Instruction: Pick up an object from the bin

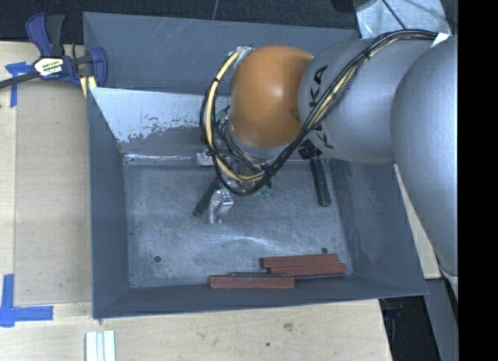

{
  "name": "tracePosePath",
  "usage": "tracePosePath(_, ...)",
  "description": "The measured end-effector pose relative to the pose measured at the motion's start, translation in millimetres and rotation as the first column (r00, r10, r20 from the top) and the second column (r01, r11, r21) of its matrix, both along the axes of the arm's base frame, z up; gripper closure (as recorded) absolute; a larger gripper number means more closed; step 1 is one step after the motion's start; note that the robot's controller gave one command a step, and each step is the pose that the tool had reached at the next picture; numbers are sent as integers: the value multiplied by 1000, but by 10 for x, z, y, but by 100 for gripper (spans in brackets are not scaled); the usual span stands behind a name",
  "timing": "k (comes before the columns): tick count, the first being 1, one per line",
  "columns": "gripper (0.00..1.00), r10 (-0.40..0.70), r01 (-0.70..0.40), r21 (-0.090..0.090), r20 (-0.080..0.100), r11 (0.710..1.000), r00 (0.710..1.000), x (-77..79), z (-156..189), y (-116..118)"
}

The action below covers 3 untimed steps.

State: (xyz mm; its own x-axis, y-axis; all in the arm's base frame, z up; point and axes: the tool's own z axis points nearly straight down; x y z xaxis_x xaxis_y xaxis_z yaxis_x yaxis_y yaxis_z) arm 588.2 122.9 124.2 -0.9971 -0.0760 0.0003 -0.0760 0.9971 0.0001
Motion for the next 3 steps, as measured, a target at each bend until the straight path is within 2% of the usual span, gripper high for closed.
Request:
tracePosePath(1,100,181,-181,1,6,983,983,-204,-431,-160)
tracePosePath(2,100,181,-181,1,6,984,983,-204,-430,-160)
tracePosePath(3,100,179,-179,0,10,984,984,-113,1597,18)
